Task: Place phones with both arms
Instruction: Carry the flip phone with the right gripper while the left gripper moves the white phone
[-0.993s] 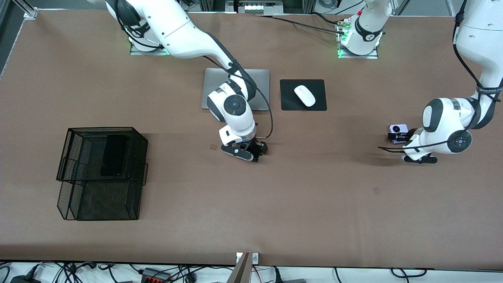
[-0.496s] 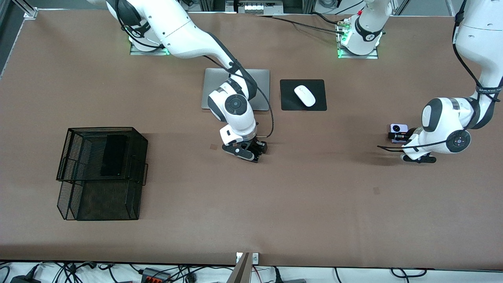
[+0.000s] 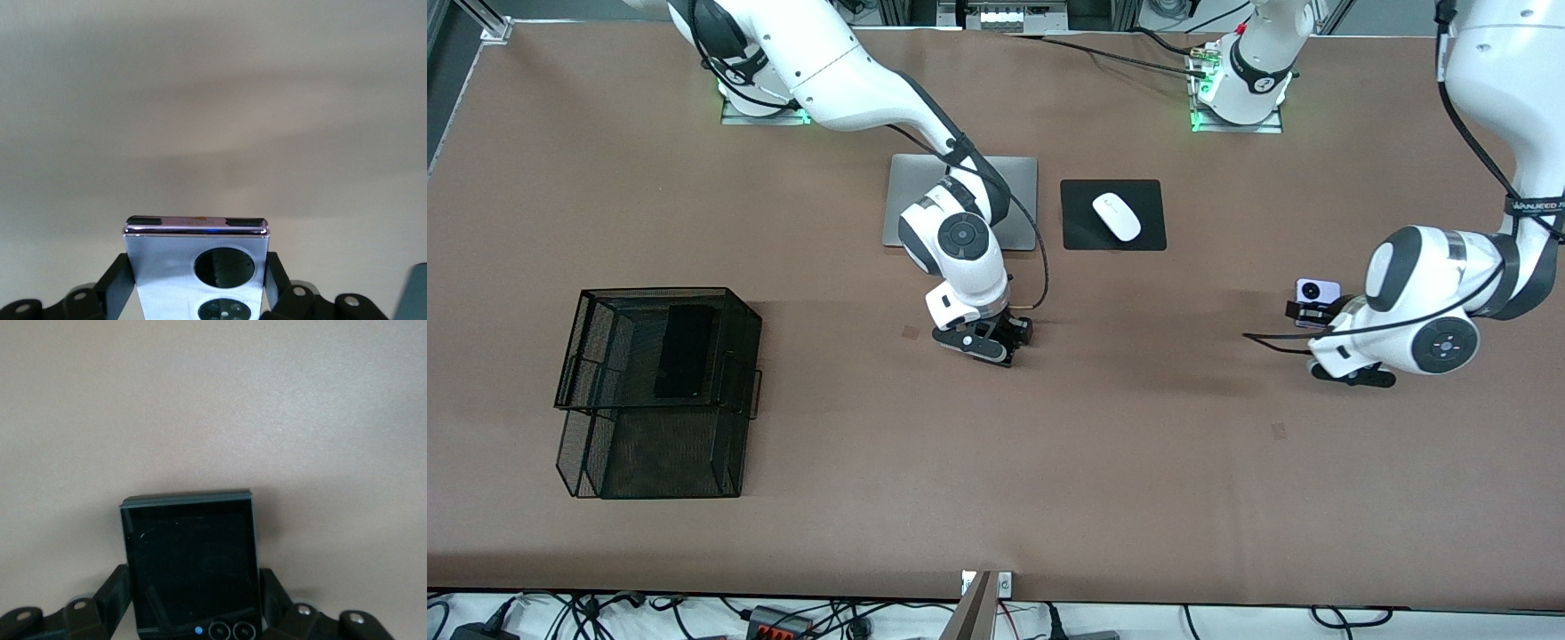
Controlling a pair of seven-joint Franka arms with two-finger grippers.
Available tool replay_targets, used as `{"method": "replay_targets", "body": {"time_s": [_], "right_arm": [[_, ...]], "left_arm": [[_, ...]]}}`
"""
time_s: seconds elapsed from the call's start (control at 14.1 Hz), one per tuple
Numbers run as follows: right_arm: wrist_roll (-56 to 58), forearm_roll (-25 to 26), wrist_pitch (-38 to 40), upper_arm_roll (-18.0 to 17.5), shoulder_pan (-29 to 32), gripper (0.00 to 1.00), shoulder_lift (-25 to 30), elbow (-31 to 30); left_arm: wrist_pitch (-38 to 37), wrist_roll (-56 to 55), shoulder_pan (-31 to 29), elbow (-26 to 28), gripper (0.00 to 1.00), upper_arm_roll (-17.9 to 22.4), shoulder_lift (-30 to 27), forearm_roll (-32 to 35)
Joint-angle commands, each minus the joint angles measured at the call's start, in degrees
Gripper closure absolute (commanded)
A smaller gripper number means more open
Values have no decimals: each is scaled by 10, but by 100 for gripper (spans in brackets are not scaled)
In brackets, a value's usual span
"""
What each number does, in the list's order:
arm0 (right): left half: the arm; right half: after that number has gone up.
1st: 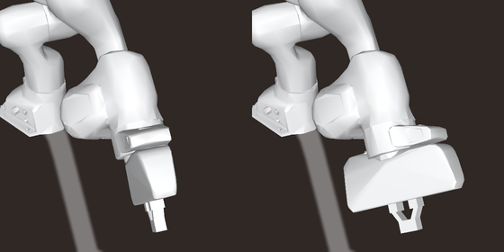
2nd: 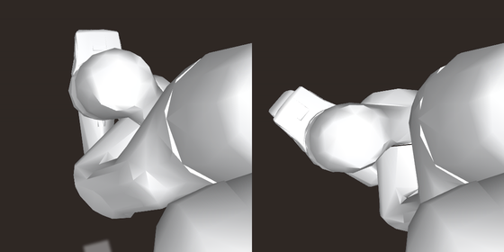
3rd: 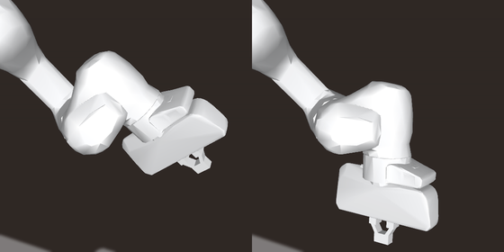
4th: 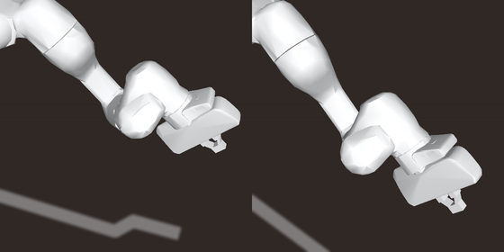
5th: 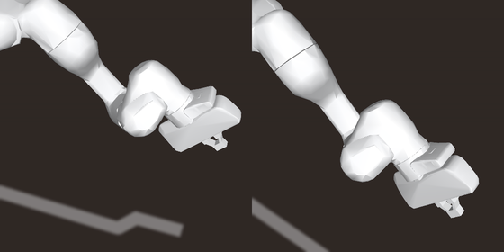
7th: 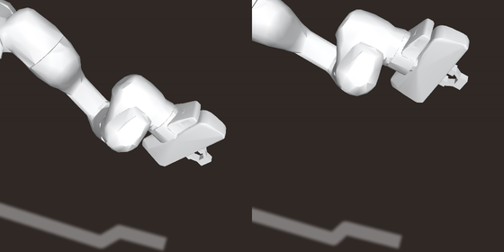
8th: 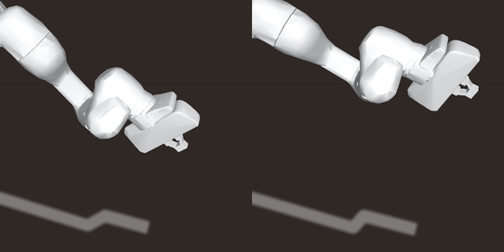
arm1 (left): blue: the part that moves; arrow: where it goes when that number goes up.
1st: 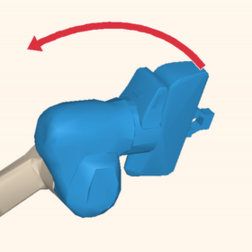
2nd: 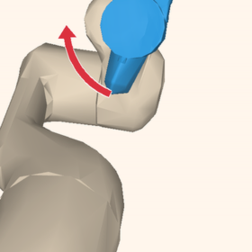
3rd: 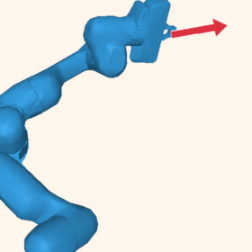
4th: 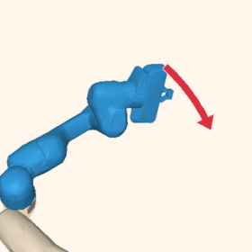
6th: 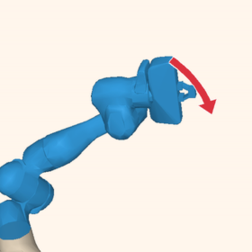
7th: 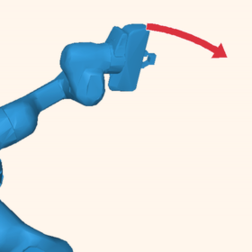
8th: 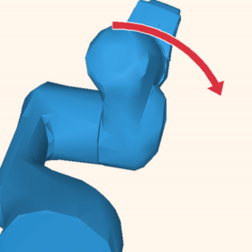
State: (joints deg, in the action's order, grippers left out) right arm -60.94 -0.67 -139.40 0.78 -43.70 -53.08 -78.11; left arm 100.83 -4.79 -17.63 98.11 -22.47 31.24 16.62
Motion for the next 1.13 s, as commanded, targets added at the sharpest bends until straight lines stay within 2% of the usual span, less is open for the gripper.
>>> {"method": "replay_targets", "body": {"time_s": [0.0, 0.14, 0.28, 0.64, 0.85, 1.06], "right_arm": [[26, -1, 74, -2, 2, 65, -11, 55], [66, -1, 139, 1, 11, 65, 2, 77], [99, 0, 184, 4, 19, 65, 17, 84], [109, 2, 188, 4, 20, 65, 17, 83], [161, 8, 209, 11, 38, 65, 32, 80], [229, 8, 262, 23, 64, 65, 63, 79]], "left_arm": [[-18, -24, 50, -51, 64, 2, 22, -21], [-16, -27, 85, -112, 64, 2, 57, -55], [-13, -20, 88, -146, 64, 2, 92, -105], [71, -25, 124, -153, 64, 2, 131, -269], [131, -27, 159, -153, 64, 3, 143, -300], [140, -20, 160, -154, 64, 3, 153, -303]]}}
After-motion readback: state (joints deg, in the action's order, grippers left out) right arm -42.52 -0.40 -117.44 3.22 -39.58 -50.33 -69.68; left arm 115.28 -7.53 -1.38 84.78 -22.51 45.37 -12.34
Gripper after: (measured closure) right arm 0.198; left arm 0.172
